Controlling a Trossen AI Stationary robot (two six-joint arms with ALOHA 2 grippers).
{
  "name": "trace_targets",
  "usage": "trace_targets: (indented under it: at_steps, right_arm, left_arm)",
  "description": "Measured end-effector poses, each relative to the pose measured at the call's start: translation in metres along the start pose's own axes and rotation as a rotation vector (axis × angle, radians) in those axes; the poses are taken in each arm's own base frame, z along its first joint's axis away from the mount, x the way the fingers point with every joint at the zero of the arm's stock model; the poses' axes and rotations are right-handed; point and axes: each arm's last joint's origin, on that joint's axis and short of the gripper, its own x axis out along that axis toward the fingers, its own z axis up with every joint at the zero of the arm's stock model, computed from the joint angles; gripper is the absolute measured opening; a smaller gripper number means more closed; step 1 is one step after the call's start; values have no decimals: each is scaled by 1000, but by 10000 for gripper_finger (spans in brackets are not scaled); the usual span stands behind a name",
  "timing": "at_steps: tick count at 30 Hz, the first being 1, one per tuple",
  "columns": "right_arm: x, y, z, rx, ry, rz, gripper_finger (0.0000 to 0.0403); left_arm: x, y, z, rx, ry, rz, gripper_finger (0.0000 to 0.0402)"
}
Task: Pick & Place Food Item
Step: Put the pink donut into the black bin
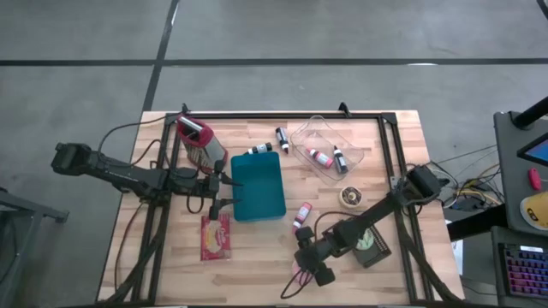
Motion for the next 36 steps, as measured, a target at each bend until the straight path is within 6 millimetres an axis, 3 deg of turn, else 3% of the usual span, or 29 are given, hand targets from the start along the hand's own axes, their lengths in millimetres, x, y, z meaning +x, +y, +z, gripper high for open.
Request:
trace_targets:
  at_steps: [6, 24, 36]
  right_arm:
    - [3, 0, 2, -10, 6, 6, 203]
    - [-1, 2, 3, -25, 0, 15, 34]
    - [-1, 2, 4, -53, -18, 17, 19]
  left_arm:
    - [0, 0, 0, 0, 0, 4, 239]
    - [0, 0, 0, 0, 0, 8, 239]
    - [0, 0, 0, 0, 0, 8, 238]
